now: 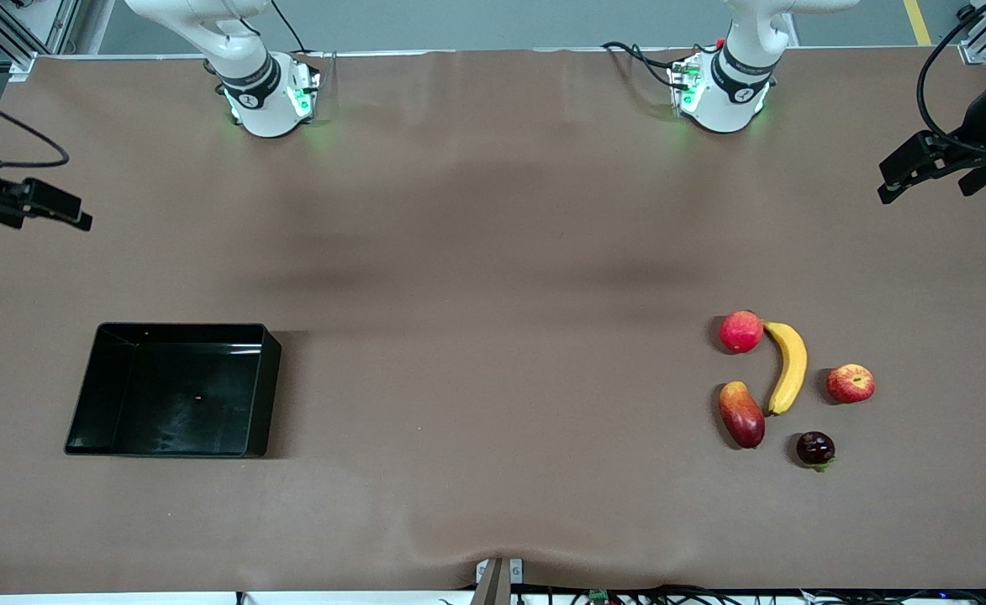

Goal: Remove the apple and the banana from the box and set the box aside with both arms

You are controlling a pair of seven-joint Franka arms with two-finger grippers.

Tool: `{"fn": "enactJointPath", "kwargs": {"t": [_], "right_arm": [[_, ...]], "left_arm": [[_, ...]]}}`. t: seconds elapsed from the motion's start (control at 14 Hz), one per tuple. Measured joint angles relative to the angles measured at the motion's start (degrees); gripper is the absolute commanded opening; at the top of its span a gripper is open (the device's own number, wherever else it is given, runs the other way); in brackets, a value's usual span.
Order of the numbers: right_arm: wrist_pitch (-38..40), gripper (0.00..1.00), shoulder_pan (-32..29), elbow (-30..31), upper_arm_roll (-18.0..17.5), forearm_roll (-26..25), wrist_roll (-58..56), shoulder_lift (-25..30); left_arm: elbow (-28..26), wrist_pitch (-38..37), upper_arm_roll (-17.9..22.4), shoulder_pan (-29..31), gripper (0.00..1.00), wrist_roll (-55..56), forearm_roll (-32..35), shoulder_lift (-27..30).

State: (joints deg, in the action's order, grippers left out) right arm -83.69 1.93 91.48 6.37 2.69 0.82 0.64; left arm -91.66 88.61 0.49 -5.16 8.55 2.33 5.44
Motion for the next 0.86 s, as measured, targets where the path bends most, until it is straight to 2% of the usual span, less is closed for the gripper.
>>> {"fn": "enactJointPath", "kwargs": {"t": [0.21,0.86], "right_arm": [[0.3,1.00,0.0,1.4,0.0,-1.3,0.8,1.8],[0.2,1.00,0.1,1.4,-0.8,-1.7,0.8,2.2]], "left_arm": [[0.0,0.0,0.0,0.1,1.00,-0.1,0.0,0.0],[0.0,0.0,0.0,0.6,1.00,-0.2,0.0,-0.3]]}}
